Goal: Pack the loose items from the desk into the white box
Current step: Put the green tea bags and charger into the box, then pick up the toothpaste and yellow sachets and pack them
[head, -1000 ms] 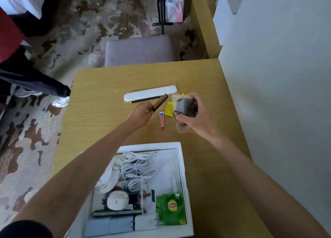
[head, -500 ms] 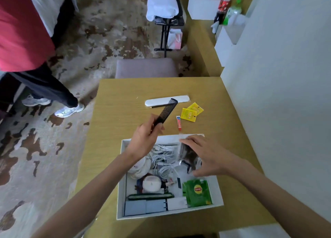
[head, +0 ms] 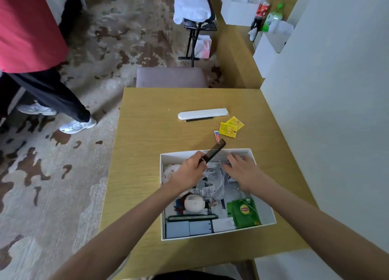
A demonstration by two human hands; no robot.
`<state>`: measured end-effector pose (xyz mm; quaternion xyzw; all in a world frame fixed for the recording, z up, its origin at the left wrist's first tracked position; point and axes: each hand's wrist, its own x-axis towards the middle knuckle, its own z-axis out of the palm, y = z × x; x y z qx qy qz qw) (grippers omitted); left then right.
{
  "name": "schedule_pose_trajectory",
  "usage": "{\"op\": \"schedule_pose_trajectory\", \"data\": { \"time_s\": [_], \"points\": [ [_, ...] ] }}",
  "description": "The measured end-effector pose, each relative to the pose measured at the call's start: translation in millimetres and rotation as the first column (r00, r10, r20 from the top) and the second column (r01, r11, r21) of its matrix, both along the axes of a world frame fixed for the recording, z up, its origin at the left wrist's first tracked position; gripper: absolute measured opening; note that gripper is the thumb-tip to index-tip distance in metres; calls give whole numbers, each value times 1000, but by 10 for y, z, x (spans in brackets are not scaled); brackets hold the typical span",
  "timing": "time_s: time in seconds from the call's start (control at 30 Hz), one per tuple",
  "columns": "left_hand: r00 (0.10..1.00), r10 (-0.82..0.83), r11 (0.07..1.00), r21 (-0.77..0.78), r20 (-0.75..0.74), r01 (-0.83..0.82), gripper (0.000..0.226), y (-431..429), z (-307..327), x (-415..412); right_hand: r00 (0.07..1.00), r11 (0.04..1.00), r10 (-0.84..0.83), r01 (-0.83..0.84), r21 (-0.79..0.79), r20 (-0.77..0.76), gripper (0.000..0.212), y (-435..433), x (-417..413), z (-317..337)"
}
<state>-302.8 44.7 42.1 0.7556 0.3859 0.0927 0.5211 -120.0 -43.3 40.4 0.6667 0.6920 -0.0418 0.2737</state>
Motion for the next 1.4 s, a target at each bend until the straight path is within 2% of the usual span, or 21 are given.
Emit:
{"op": "schedule_pose_trajectory", "data": {
  "time_s": [0.13, 0.27, 0.33, 0.47, 0.53, 0.57, 0.6, 0.67, 0.7, 0.73, 0.8, 0.9, 0.97, 1.13, 1.2, 1.27, 1.4],
  "points": [
    [999, -19, 996, 90, -37, 22, 14, -28, -31, -78, 975, 995, -96, 92, -27, -198, 84, -2, 52, -66],
    [990, -85, 981, 164, -111, 103, 21, -115, -97, -72, 919, 987, -145, 159, 8, -367, 87, -119, 113, -80],
    [985, -131, 973, 175, -112, 150, 24, -173, -114, -12, 923, 991, -104, 128, 41, -370, 86, -148, 109, -81],
    [982, -148, 969, 183, -120, 168, 24, -244, -129, 124, 966, 994, -28, 54, 94, -257, 81, -175, 75, -80],
    [980, -155, 973, 152, -124, 173, 22, -242, -111, 128, 922, 981, -82, 141, 132, -379, 77, -209, 104, 1],
    [976, -175, 971, 143, -131, 194, 20, -236, -89, 102, 861, 960, -117, 225, 165, -494, 77, -228, 134, 54],
    [968, -205, 963, 146, -141, 225, 17, -230, -64, 61, 763, 927, -148, 329, 181, -629, 78, -250, 162, 112],
    [946, -266, 935, 190, -188, 300, 13, -226, 7, -50, 463, 858, -177, 505, 95, -869, 86, -290, 179, 235],
    [932, -286, 919, 214, -221, 332, 11, -232, 46, -110, 329, 850, -157, 524, 42, -931, 87, -309, 163, 288],
    [920, -301, 906, 227, -251, 358, 9, -249, 86, -169, 267, 865, -124, 502, 28, -956, 82, -328, 139, 313],
    [882, -329, 876, 239, -336, 418, 12, -298, 136, -267, 307, 926, -67, 375, 56, -949, 61, -364, 73, 280],
    [808, -388, 835, 203, -444, 512, 17, -384, 157, -387, 489, 989, 6, 129, 79, -873, 30, -412, -56, 152],
    [794, -410, 829, 180, -448, 529, 15, -439, 132, -472, 557, 999, 39, -1, 46, -830, 24, -462, -147, 51],
    [764, -345, 799, 257, -545, 544, 11, -520, 4, -629, 655, 984, 172, -151, 95, -736, 7, -518, -300, -157],
    [769, -269, 795, 318, -580, 517, 14, -532, -32, -676, 700, 977, 205, -192, 96, -684, 5, -509, -294, -211],
    [825, -197, 816, 378, -530, 438, 18, -520, -22, -712, 708, 977, 202, -191, 91, -677, 9, -492, -239, -214],
    [927, -77, 860, 446, -367, 248, 22, -332, 97, -669, 620, 993, 76, 20, 112, -781, 12, -364, 0, 19]
  ]
}}
